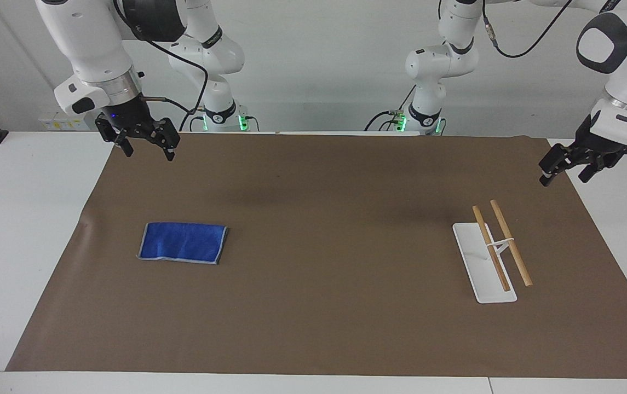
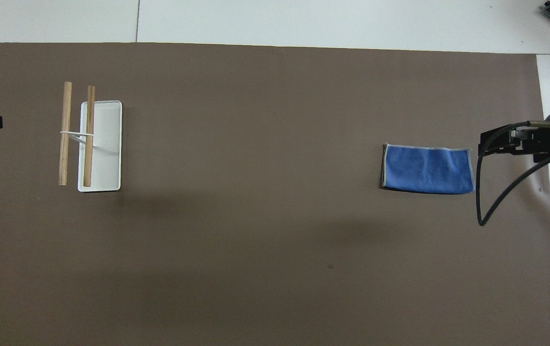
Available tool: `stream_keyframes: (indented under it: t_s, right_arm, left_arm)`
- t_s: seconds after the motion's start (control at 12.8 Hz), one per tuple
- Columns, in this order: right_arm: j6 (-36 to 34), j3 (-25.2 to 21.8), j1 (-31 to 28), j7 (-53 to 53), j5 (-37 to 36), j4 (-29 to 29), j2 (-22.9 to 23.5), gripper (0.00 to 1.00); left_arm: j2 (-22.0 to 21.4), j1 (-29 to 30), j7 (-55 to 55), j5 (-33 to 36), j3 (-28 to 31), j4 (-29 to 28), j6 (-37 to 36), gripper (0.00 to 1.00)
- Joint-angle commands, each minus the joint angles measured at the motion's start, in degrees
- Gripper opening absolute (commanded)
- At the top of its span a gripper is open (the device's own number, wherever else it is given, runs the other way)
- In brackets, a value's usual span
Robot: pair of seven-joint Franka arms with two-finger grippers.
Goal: Right arm passes towel to left arm to hang
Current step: 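Lower the right gripper onto the blue towel's near edge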
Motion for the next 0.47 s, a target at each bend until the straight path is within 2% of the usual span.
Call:
stream_keyframes:
  t_s: [0.0,0.39]
  right_arm:
    - [0.58,-0.02,-1.23,-1.60,1.36,-1.91,-1.37,1.00]
    - [7.85,-0.02,-2.55,-4.22,1.36,-7.26,-1.90,1.00]
  left_arm:
    - [-1.60,0.39,0.25,0.50,-0.18,-1.71,0.22,1.00]
    - [-1.51,0.39,0.25,0.50,-0.18,-1.71,0.22,1.00]
